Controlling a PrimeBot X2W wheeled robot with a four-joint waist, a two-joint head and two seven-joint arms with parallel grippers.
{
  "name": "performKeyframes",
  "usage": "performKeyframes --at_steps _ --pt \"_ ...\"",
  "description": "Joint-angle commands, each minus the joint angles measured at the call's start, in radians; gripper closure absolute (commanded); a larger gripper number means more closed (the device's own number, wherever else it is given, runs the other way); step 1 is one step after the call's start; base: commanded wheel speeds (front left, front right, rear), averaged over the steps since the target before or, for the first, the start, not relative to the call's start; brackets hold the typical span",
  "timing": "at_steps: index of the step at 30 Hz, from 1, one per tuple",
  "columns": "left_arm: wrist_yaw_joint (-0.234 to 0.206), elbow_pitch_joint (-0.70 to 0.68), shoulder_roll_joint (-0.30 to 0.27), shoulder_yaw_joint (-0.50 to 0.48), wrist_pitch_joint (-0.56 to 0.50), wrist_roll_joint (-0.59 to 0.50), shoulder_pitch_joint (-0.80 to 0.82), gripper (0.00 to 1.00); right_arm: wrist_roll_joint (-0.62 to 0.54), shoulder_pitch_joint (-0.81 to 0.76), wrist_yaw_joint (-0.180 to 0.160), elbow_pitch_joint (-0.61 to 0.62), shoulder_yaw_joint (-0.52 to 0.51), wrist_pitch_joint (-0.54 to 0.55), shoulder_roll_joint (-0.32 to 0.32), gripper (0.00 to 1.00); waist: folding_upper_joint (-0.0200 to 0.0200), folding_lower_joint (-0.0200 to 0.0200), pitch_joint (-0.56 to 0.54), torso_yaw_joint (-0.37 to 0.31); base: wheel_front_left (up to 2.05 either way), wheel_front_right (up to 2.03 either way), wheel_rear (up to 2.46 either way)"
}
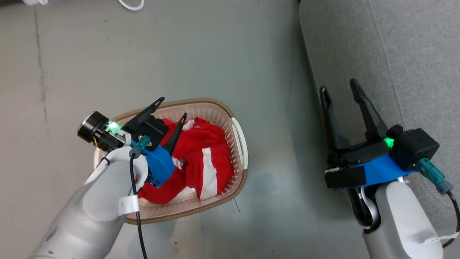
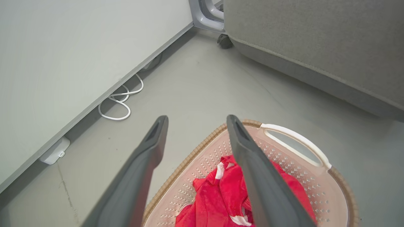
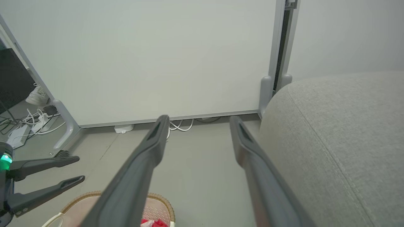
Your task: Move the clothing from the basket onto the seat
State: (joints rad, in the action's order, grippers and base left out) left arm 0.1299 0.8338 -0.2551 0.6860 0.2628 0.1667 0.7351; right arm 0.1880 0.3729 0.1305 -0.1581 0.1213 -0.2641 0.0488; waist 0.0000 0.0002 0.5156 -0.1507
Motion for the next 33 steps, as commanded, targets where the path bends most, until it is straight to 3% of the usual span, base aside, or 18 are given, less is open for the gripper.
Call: performKeyframes --at_steps 1,11,21,33 --pt "0.001 0.029 -0.008 0.030 0.003 0.004 0.042 0.00 -0.004 0.027 0.000 0.009 -0.003 -0.001 0.003 0.00 0.0000 -0.0002 0.065 -0.019 0.00 0.00 0.00" --pt "0.001 0.248 -0.014 0.261 -0.009 0.018 0.175 0.00 -0.018 0.078 0.000 0.036 -0.002 -0.001 0.003 0.00 0.0000 -0.0002 0.201 -0.032 0.00 0.00 0.00" --pt "0.001 0.407 -0.030 0.440 -0.136 0.030 0.276 0.00 -0.010 0.113 0.000 0.066 0.000 -0.001 0.003 0.00 0.0000 -0.0002 0.320 -0.052 0.00 0.00 0.00" --pt "-0.008 0.450 -0.035 0.520 -0.329 -0.006 0.369 0.00 -0.008 0.148 0.000 0.101 -0.002 -0.001 0.003 0.00 0.0000 -0.0002 0.430 -0.061 0.00 0.00 0.00"
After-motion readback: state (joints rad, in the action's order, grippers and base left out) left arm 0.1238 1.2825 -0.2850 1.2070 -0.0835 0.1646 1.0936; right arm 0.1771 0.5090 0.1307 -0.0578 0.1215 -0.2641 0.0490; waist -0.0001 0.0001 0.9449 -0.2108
